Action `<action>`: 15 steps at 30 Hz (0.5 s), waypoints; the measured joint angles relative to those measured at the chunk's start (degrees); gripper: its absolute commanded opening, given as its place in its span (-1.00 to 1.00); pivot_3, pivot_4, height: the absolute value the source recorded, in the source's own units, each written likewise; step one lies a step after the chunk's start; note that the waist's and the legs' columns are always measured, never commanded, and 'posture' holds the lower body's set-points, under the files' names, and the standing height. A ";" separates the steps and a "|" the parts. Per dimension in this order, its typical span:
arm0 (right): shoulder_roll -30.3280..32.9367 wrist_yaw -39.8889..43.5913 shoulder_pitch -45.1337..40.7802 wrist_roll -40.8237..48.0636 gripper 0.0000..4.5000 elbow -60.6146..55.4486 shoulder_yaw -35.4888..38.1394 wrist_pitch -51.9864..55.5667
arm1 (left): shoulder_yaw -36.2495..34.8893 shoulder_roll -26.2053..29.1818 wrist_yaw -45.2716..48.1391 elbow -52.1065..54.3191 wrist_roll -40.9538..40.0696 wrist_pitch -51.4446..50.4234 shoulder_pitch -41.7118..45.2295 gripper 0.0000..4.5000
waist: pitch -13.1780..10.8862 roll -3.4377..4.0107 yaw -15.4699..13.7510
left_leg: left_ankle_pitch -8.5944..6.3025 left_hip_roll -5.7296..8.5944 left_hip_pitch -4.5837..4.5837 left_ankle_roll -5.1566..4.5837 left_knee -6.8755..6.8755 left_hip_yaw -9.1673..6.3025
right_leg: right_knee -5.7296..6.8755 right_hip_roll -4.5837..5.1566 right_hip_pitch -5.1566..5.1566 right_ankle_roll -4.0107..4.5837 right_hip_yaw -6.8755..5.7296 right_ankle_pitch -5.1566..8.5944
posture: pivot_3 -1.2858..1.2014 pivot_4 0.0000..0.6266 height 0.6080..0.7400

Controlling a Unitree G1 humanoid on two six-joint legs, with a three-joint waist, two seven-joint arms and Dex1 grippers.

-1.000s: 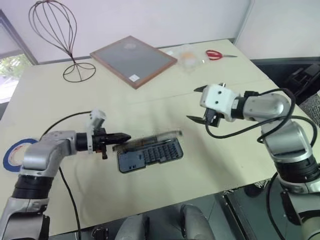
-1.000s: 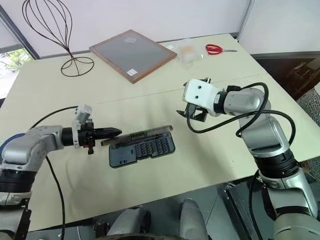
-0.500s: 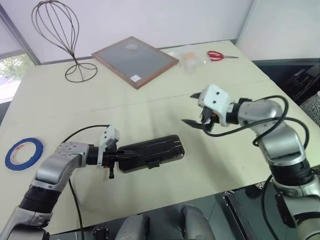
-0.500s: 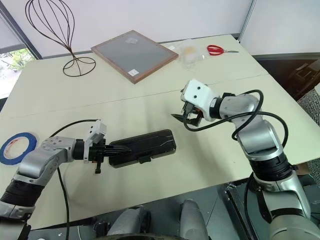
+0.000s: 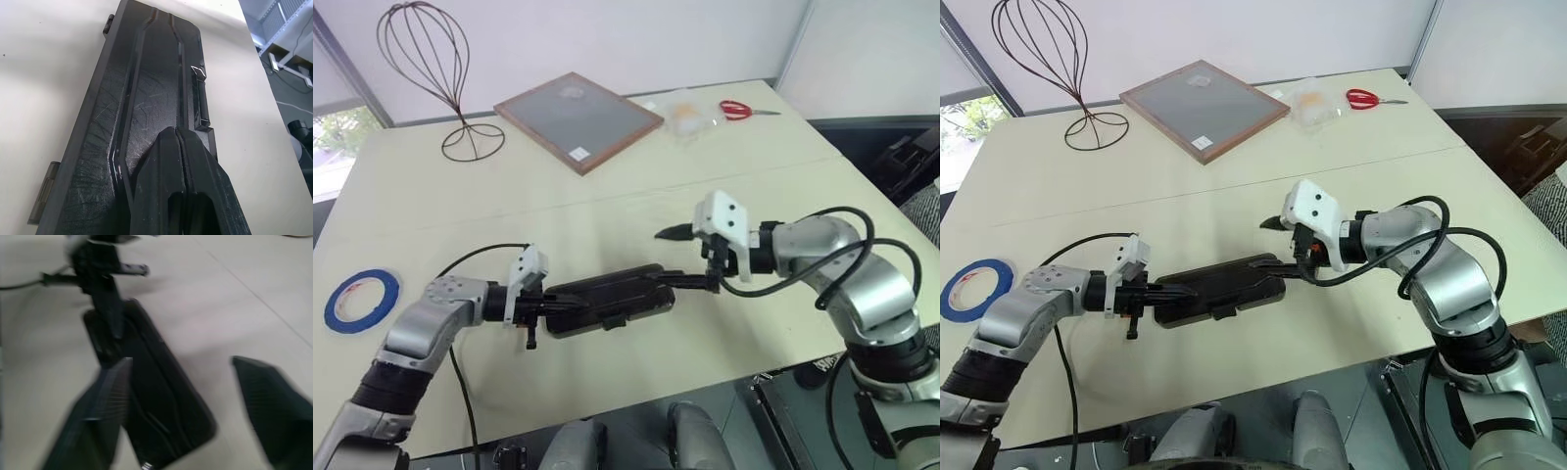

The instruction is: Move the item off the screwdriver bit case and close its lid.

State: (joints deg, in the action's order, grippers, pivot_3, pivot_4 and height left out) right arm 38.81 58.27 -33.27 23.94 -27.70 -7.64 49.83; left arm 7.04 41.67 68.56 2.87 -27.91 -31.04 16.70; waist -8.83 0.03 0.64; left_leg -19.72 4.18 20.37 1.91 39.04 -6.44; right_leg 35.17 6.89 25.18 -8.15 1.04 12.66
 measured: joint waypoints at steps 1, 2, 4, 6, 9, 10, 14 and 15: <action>-0.39 -0.13 0.00 0.99 -0.54 -0.01 -0.03 0.60 | -0.02 -0.16 -0.02 -0.05 -0.21 -0.27 0.28 -1.00 | 0.00 0.00 -0.01 | 0.00 0.00 0.00 0.00 0.00 -0.01 | 0.00 0.00 0.00 0.00 0.00 0.00 | 0.03 -0.52 1.00; -0.82 -0.32 -0.02 1.61 -0.80 -0.02 -0.41 0.92 | -0.12 -0.59 -0.19 -0.39 -0.38 -1.16 1.09 -1.00 | 0.00 0.00 -0.08 | 0.00 0.00 0.01 0.00 0.01 -0.02 | 0.00 0.00 0.00 0.00 -0.01 0.00 | 0.03 -0.52 1.00; -1.69 -0.64 -0.03 2.25 -0.98 -0.07 -1.64 1.12 | -0.40 -1.43 -1.32 -0.99 -0.87 -3.23 2.68 -1.00 | -0.01 -0.01 -0.07 | 0.00 0.01 0.04 0.00 0.03 -0.04 | 0.01 0.00 0.01 0.00 -0.03 0.00 | 0.03 -0.52 1.00; -2.23 -0.97 0.02 2.56 -0.98 -0.07 -3.80 1.42 | -0.97 -2.66 -2.85 -2.42 -1.17 -5.77 5.51 -1.00 | -0.05 -0.09 -0.03 | 0.00 0.02 0.10 0.00 0.06 -0.05 | 0.01 0.00 0.07 0.00 -0.04 0.00 | 0.03 -0.52 1.00; -2.34 -1.77 0.08 2.42 -0.98 -0.07 -7.15 1.92 | -1.44 -3.72 -3.34 -4.39 -1.62 -7.38 10.90 -1.00 | -0.10 -0.16 0.01 | 0.00 0.03 0.16 0.00 0.06 -0.04 | 0.01 0.00 0.14 -0.01 -0.05 0.00 | 0.03 -0.52 1.00; -2.28 -1.98 0.17 2.04 -0.98 -0.07 -8.35 1.96 | -1.56 -3.78 -3.30 -5.23 -1.57 -7.41 12.71 -1.00 | -0.10 -0.16 0.06 | 0.00 0.03 0.17 0.00 0.05 -0.04 | 0.00 0.00 0.15 -0.01 -0.05 0.00 | 0.03 -0.52 1.00; -2.64 -2.87 0.83 1.74 -0.98 0.01 -12.09 2.30 | -1.18 -5.00 -2.41 -9.77 -0.25 -6.14 17.70 -1.00 | -0.10 -0.16 0.09 | 0.00 0.04 0.18 0.00 0.04 -0.02 | 0.00 0.00 0.17 -0.01 -0.05 0.00 | 0.03 -0.52 1.00; -2.98 -3.16 0.97 1.58 -0.98 0.05 -12.76 2.31 | -0.88 -5.43 -2.16 -10.76 0.28 -5.50 18.15 -1.00 | -0.10 -0.16 0.14 | 0.00 0.04 0.17 0.00 0.04 -0.02 | 0.00 0.00 0.17 -0.01 -0.05 0.00 | 0.03 -0.52 1.00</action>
State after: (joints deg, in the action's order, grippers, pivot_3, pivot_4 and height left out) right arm 35.83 55.11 -32.29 25.52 -27.65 -20.41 52.14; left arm 6.16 36.24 66.40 -7.89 -27.62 -36.55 34.85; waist -8.93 -0.14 0.78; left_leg -19.72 4.22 20.54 1.91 39.08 -6.46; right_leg 35.17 6.89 25.35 -8.15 0.99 12.65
